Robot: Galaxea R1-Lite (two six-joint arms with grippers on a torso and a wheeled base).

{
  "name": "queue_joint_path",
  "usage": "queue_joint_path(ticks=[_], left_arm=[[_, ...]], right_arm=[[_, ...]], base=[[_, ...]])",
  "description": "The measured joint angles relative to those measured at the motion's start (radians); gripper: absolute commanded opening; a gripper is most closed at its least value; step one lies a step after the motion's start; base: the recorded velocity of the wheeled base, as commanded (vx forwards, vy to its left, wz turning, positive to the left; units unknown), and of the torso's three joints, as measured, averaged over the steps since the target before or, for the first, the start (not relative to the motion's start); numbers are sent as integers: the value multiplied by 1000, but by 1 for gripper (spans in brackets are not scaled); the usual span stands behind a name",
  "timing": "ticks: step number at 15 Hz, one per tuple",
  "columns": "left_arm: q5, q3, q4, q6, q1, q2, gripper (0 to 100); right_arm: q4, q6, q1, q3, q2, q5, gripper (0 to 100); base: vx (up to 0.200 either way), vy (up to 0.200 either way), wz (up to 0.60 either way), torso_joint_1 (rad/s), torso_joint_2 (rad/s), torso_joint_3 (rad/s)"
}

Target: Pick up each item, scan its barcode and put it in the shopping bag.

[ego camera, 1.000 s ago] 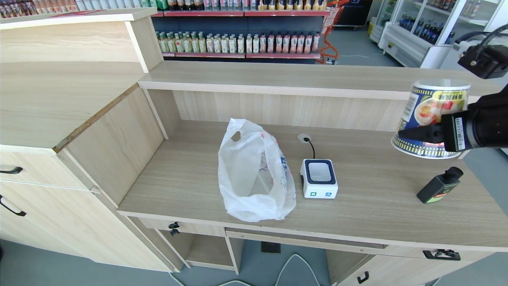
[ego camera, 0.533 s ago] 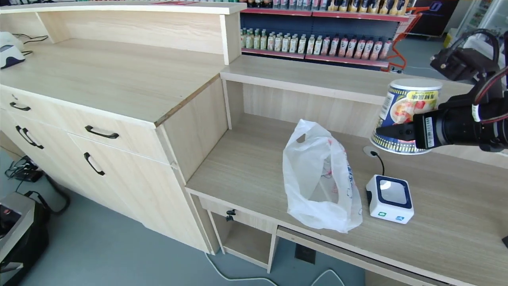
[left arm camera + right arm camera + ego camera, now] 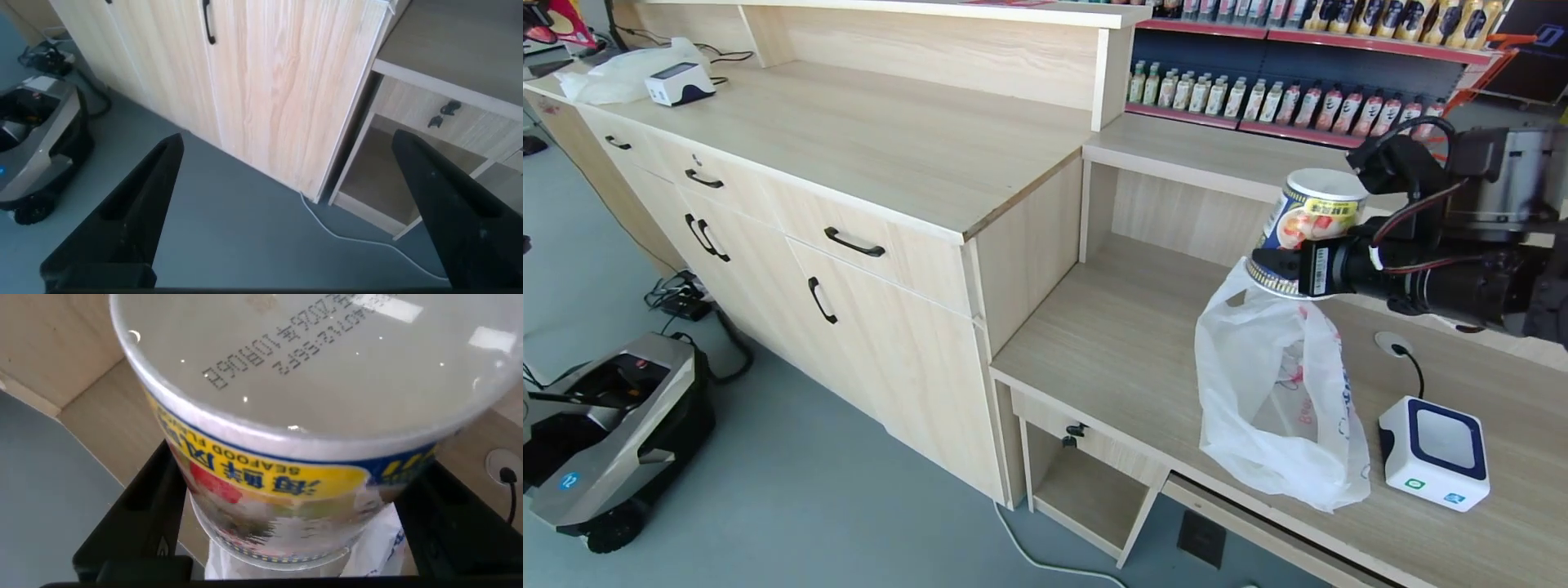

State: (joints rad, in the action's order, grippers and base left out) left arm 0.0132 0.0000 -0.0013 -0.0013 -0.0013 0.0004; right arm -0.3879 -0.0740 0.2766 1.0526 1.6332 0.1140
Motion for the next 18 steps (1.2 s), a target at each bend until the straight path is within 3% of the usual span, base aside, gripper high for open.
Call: queue_joint_path(ticks=[2, 7, 18], left_arm=[[0, 0, 0, 0, 0, 0, 100], [0, 0, 0, 0, 0, 0, 100], [0, 0, 0, 0, 0, 0, 100]], right_arm=[[-136, 0, -14, -19, 109, -6, 0], [-284, 10, -21, -2, 308, -10, 0], [-358, 32, -60, -37, 487, -8, 0]], base=[[0, 0, 0, 0, 0, 0], [0, 0, 0, 0, 0, 0], [0, 0, 0, 0, 0, 0]])
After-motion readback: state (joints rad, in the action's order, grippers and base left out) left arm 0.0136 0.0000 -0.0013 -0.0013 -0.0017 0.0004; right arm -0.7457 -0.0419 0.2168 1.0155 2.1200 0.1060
